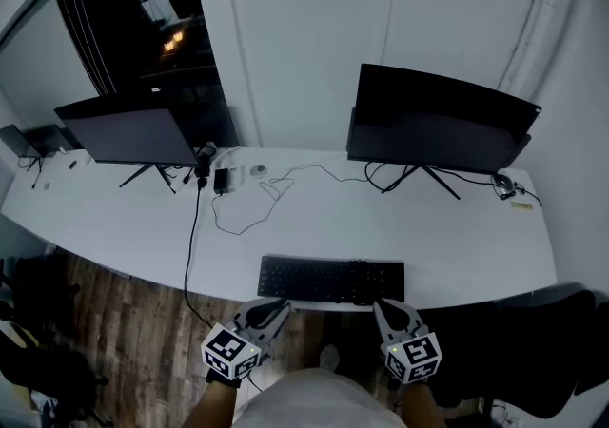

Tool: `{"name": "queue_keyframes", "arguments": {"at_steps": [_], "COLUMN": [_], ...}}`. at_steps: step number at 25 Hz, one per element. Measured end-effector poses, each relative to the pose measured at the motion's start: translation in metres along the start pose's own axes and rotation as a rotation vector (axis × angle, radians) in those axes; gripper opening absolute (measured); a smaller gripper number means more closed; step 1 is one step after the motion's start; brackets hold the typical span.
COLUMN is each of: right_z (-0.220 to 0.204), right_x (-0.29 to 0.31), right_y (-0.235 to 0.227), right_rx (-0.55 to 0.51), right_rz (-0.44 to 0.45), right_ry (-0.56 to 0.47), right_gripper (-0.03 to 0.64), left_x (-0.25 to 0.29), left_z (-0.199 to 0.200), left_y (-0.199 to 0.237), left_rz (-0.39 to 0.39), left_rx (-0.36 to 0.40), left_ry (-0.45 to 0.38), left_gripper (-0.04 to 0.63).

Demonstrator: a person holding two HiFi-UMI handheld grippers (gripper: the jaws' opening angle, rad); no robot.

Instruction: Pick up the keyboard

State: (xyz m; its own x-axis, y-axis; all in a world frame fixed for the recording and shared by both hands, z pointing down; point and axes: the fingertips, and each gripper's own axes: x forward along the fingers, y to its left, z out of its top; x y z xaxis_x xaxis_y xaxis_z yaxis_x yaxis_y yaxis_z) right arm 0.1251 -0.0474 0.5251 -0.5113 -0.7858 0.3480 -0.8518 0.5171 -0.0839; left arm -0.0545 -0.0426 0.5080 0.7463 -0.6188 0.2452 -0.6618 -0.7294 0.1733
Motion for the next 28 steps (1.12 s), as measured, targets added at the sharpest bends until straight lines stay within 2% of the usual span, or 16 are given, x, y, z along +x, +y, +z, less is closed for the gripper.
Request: {"name": "queue_keyframes", "arguments": {"at_steps": [13,21,28], "right_z": [-0.005,-0.042,-0.071], "right_x": [0.034,0.051,0.067], "right_y": [-0.060,-0.066,-0.079], "right_rx": [-0.018,0.019,0.055], "right_rz": [0.063,0.076,0.044], "right_ry": [0.049,0.152,0.241], "right_gripper": [0.003,0.029,0.053], "left_x": [0.059,0.064,0.060], "left_z": [0.004,-0.026,-0.066], "left_y": [0.026,0.055,0.089], "left_rz": [0.079,0.111,0.167], "left_rx": [-0.023,-0.074,-0.164], "left_ry": [-0.020,0.065,0.188], "left_gripper": [0.032,0.032,0.034]}}
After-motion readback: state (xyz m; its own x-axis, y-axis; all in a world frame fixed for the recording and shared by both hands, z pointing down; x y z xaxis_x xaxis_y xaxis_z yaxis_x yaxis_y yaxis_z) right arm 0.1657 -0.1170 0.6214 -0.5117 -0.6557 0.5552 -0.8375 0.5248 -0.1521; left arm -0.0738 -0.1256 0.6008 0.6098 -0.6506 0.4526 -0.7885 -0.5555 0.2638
